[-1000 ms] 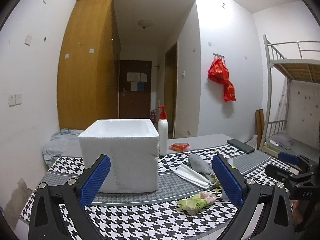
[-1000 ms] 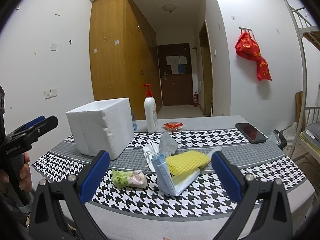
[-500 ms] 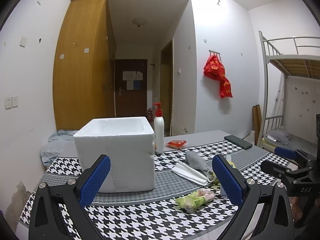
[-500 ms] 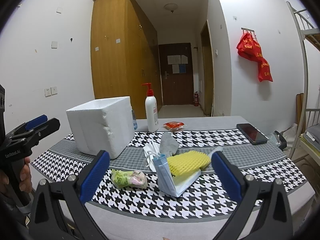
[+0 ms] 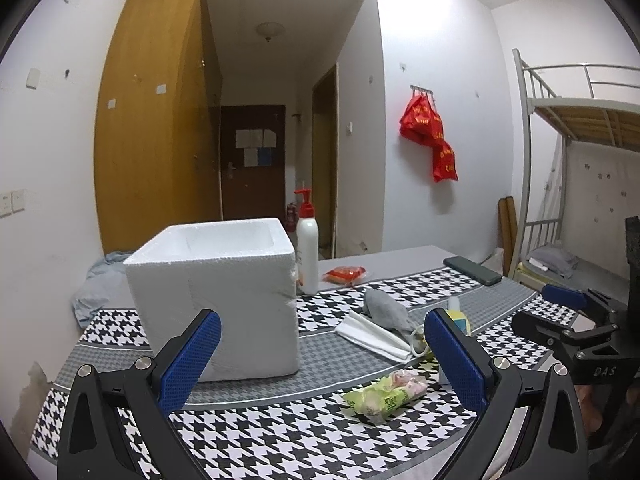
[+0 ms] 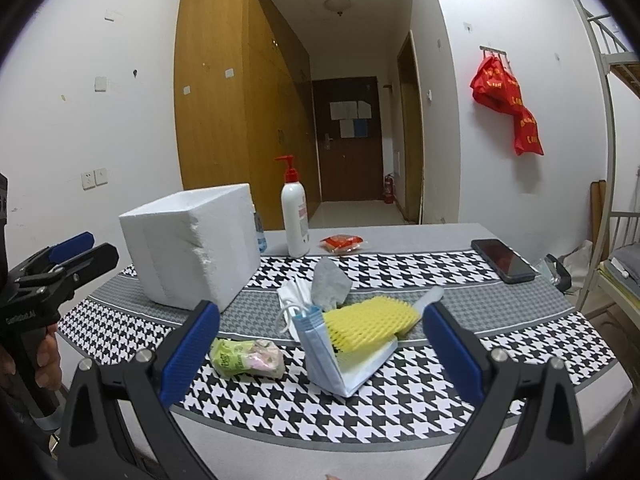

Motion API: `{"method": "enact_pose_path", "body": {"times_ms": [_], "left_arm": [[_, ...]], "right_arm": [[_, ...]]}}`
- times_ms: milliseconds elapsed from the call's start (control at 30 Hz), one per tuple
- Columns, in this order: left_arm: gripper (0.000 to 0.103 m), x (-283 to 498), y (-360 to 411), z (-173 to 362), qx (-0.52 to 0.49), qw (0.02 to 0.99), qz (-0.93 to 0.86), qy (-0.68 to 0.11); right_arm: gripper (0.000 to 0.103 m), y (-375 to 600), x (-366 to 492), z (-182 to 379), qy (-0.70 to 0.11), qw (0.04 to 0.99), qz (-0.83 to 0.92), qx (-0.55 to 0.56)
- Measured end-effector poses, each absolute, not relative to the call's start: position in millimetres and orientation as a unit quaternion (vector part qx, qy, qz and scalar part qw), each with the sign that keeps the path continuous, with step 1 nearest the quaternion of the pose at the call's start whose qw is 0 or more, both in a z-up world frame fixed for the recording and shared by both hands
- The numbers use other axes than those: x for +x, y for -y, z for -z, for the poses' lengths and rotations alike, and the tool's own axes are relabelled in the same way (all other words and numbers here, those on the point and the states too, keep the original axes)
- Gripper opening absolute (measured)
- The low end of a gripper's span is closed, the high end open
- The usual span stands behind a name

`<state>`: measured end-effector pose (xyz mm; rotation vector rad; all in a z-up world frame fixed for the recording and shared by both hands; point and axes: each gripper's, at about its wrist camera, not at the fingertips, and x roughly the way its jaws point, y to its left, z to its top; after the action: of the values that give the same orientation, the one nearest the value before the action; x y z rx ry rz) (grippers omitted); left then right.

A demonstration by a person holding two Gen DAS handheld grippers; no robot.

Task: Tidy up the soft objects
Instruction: 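Move the left tool to the green snack bag while the right tool approaches the blue mask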

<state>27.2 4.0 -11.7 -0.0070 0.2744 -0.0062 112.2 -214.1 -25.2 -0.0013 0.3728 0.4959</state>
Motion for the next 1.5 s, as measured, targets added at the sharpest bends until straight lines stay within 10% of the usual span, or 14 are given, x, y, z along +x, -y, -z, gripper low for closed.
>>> {"method": "enact_pose_path", "body": {"times_ms": [1500], "left_arm": [[0.102,109,29,88,0.081,0.93,0.136,-0.331]], "right_arm": [[0.103,216,153,79,-0.273,0.936,-0.222,0.001]]}}
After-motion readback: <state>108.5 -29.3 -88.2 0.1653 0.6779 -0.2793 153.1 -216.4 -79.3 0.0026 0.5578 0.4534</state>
